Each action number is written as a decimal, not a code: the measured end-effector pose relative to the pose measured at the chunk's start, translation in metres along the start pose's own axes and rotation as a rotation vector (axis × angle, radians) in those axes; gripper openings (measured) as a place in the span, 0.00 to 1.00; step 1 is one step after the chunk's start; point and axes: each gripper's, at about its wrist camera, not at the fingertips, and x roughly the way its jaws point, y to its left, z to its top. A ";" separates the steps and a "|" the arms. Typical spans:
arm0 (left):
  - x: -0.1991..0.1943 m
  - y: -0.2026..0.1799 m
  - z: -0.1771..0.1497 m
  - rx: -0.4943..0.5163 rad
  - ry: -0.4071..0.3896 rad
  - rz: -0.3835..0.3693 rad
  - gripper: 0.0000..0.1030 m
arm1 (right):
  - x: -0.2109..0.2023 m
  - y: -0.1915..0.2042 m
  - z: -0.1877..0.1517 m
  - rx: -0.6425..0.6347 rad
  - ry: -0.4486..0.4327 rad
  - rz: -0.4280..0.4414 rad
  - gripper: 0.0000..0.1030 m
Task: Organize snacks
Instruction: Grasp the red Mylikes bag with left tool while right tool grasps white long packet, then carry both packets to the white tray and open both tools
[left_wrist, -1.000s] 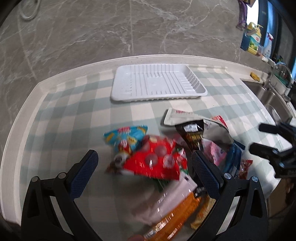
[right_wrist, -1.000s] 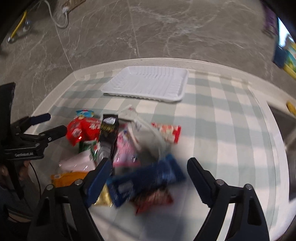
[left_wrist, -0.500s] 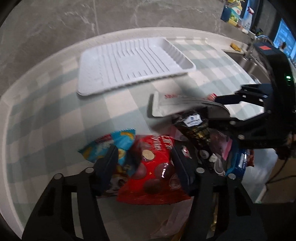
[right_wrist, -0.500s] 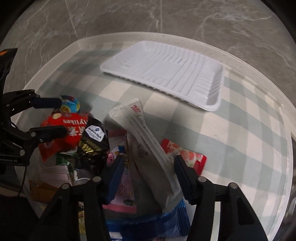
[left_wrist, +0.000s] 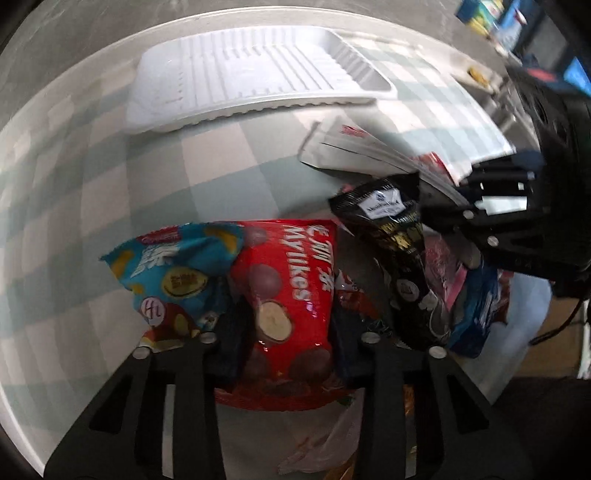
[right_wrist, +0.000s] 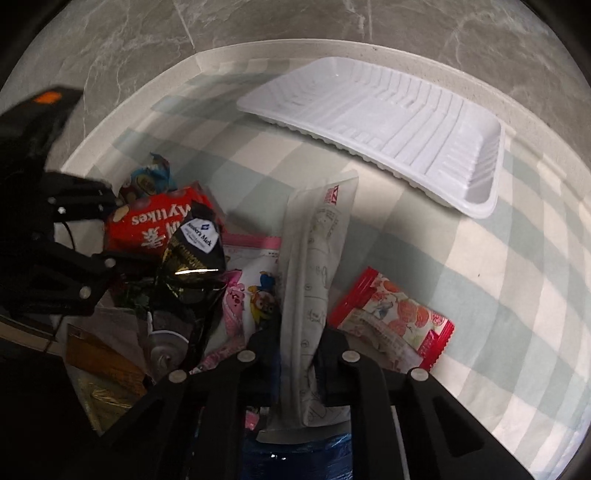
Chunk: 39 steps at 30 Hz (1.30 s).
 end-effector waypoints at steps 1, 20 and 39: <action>0.000 0.002 -0.001 -0.017 0.001 -0.012 0.30 | -0.002 -0.003 -0.001 0.016 -0.002 0.017 0.15; -0.075 0.022 0.014 -0.092 -0.136 -0.149 0.29 | -0.069 -0.042 -0.007 0.334 -0.158 0.274 0.15; -0.057 0.081 0.158 -0.150 -0.216 -0.095 0.29 | -0.038 -0.119 0.088 0.529 -0.274 0.241 0.15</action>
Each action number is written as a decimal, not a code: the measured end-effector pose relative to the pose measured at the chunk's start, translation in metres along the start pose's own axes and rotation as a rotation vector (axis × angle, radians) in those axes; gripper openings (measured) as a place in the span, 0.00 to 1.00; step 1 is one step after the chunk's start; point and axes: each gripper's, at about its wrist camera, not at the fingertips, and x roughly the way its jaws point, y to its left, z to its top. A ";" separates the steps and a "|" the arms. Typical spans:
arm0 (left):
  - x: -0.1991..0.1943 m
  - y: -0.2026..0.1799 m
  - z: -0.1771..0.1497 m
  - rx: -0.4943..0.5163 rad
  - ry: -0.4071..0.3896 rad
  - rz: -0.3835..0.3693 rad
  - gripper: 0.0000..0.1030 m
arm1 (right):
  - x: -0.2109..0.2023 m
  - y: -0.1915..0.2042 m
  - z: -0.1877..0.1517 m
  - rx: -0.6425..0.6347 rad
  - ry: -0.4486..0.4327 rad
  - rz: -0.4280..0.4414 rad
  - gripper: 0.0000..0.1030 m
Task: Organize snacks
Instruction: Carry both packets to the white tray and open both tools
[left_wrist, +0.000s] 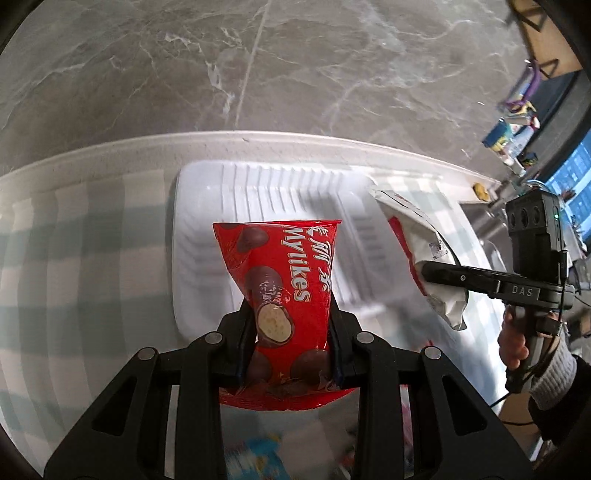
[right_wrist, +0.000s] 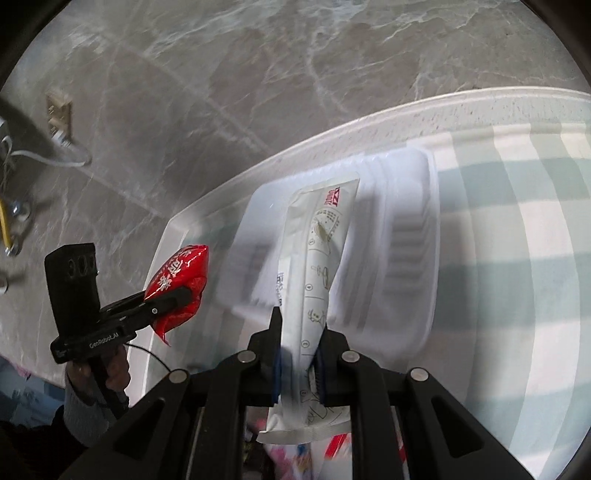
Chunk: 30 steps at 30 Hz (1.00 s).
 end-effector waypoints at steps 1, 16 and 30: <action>0.005 0.001 0.006 -0.001 0.001 0.007 0.29 | 0.003 -0.004 0.005 0.008 -0.002 -0.005 0.15; 0.087 0.027 0.050 -0.005 0.050 0.170 0.31 | 0.036 -0.021 0.033 -0.034 -0.036 -0.214 0.45; 0.030 -0.001 0.041 0.068 -0.095 0.185 0.60 | 0.000 0.018 0.003 -0.149 -0.092 -0.211 0.46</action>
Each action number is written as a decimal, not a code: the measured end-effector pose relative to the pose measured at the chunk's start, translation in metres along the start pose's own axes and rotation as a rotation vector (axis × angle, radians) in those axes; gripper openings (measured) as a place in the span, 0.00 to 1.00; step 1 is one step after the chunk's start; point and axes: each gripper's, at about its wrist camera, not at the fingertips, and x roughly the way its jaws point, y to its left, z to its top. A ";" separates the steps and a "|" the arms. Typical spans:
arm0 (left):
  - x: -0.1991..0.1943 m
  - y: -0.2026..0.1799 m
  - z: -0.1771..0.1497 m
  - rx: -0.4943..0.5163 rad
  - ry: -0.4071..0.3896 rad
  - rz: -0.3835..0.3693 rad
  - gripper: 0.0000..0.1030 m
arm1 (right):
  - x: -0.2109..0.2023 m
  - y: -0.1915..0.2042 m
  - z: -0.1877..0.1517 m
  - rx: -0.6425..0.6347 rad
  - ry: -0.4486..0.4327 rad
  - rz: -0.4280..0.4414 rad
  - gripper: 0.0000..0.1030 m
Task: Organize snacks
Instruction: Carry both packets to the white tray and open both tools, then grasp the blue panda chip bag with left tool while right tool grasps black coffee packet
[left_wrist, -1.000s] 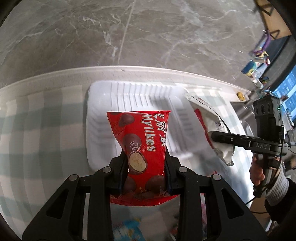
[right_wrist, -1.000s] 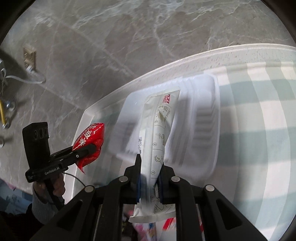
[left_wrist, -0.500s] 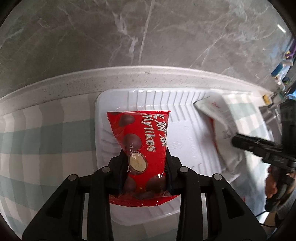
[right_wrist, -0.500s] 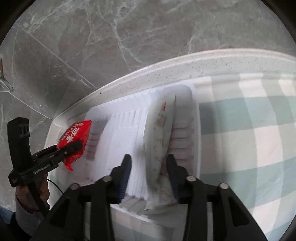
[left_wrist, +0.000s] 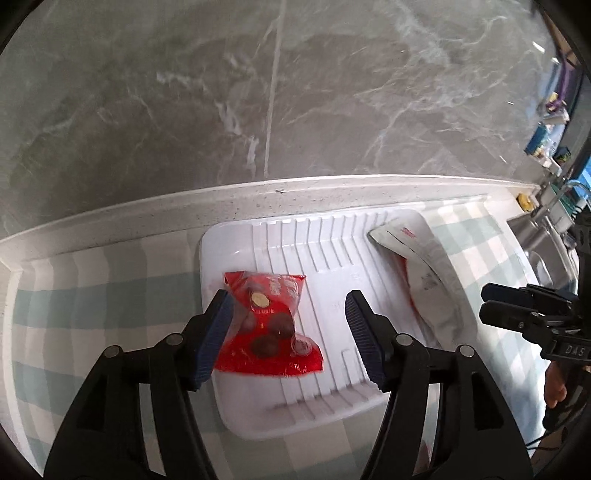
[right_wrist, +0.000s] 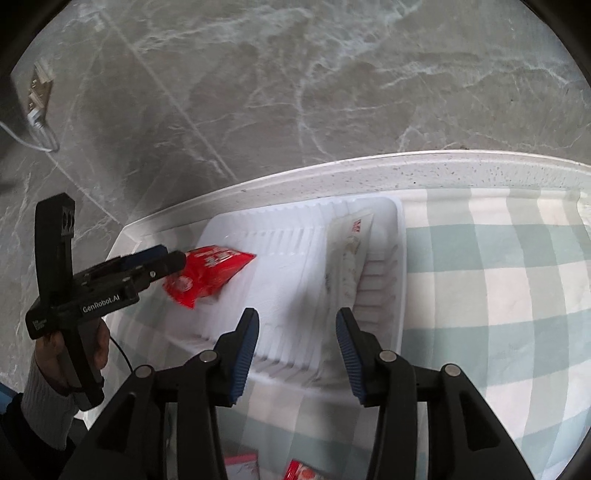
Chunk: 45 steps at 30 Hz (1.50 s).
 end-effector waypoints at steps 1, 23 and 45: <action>-0.005 -0.001 -0.002 0.004 -0.003 0.006 0.60 | -0.003 0.004 -0.003 -0.009 -0.002 0.000 0.46; -0.106 0.016 -0.184 -0.060 0.161 0.046 0.60 | -0.019 0.102 -0.144 -0.240 0.173 0.062 0.48; -0.067 0.020 -0.210 -0.180 0.228 -0.050 0.60 | 0.021 0.097 -0.177 -0.118 0.316 0.059 0.30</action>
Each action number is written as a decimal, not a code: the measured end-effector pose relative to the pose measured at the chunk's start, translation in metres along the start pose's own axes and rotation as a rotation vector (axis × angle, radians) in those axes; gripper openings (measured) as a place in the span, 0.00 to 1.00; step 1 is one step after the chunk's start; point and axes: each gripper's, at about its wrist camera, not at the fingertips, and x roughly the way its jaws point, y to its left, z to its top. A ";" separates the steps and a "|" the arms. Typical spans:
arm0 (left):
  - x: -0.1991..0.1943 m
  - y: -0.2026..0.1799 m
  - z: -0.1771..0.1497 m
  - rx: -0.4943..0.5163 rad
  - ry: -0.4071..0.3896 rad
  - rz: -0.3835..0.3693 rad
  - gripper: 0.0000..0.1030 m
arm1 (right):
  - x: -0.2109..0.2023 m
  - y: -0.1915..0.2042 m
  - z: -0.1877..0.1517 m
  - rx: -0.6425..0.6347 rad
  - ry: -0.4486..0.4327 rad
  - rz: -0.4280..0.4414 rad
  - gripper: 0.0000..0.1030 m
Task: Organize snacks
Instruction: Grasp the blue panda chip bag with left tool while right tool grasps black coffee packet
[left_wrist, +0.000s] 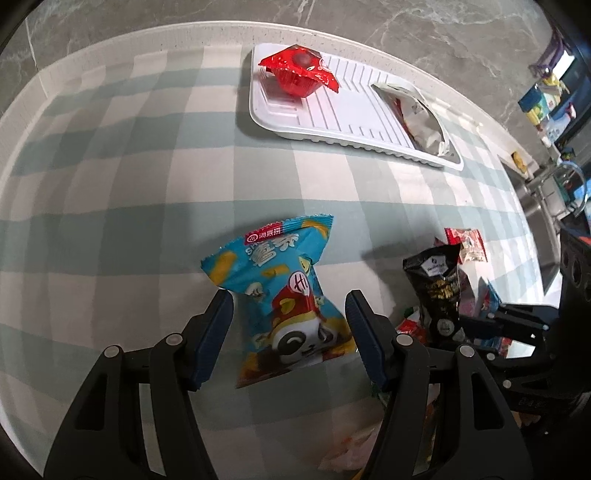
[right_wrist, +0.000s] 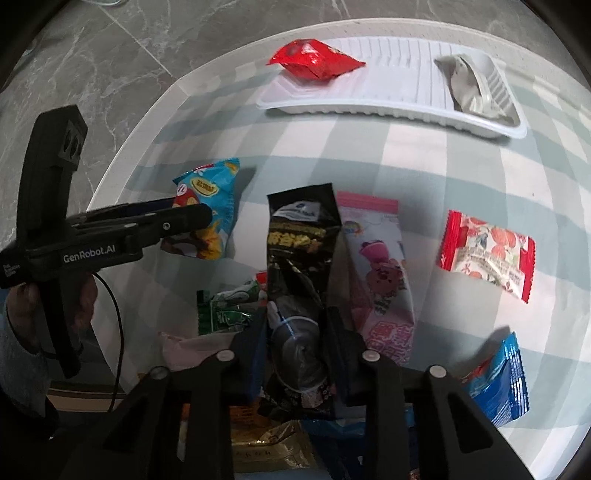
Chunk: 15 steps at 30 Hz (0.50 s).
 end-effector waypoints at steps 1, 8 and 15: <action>0.003 0.001 0.000 -0.004 0.009 -0.009 0.59 | 0.000 0.000 0.000 0.002 0.000 0.002 0.29; 0.014 0.009 0.002 -0.031 0.030 -0.071 0.43 | -0.001 -0.011 -0.001 0.065 0.001 0.076 0.20; 0.005 0.011 0.002 -0.038 0.019 -0.127 0.38 | -0.008 -0.027 -0.004 0.182 -0.006 0.200 0.20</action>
